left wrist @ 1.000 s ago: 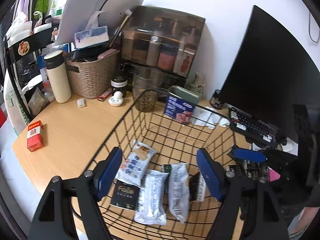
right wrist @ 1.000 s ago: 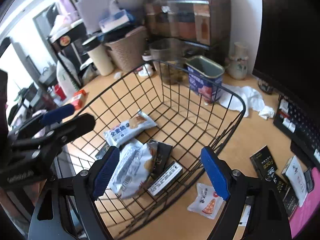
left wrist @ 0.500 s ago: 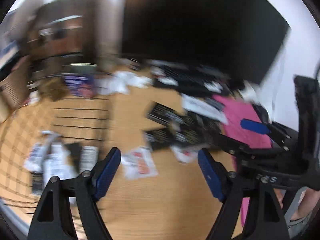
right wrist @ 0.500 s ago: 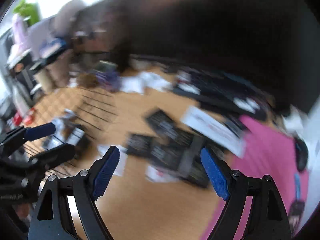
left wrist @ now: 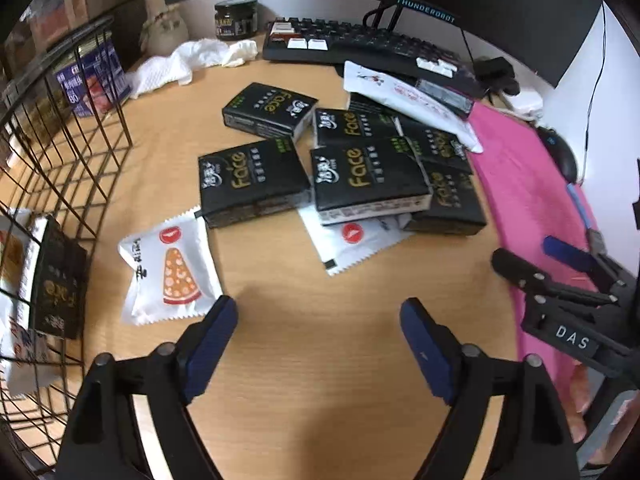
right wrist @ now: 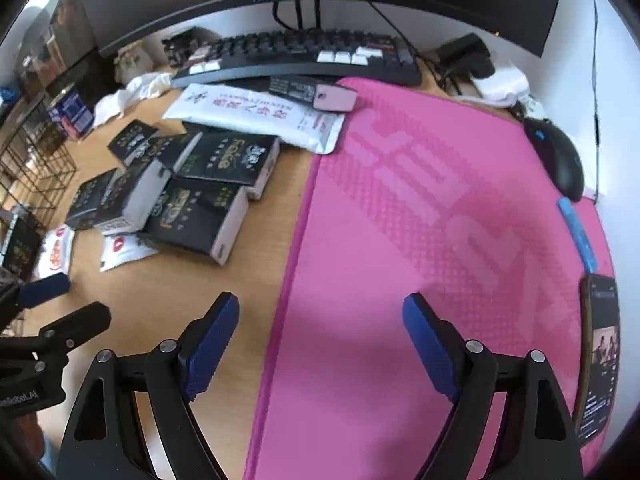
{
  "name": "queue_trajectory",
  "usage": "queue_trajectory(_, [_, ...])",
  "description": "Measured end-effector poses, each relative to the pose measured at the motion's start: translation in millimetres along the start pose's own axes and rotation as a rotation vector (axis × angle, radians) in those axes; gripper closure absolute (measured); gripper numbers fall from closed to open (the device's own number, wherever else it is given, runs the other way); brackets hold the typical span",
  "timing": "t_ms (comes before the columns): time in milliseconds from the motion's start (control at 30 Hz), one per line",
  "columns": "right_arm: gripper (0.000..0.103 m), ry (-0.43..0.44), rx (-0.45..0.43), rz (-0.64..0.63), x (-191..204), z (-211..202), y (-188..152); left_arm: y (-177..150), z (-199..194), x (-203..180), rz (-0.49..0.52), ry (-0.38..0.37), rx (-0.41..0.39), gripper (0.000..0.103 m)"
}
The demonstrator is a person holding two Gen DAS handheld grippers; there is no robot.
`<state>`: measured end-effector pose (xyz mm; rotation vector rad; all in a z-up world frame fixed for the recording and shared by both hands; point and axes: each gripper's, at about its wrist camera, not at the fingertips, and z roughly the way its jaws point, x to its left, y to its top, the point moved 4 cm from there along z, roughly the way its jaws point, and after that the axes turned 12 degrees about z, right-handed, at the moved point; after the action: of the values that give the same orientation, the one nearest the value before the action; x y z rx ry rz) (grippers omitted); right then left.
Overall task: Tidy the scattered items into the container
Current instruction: 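Move both grippers back toward the remaining Face packs on the desk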
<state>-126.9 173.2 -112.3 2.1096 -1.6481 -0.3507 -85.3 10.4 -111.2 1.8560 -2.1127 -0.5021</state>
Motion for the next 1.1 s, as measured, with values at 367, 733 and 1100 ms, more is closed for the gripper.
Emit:
queue_trajectory(367, [0.0,-0.022,0.0,-0.015,7.2,8.6,0.0,2.7,9.7,3.0,0.069,0.074,-0.03,0.0])
queue_trajectory(733, [0.0,-0.021,-0.018,-0.004,6.1,7.5,-0.2,7.4,14.4,3.4,0.076,0.07,-0.007,0.001])
queue_trajectory(1100, [0.0,-0.014,-0.008,-0.022,5.9,7.1,1.4,10.3,11.7,9.7,0.102,0.044,0.028,0.001])
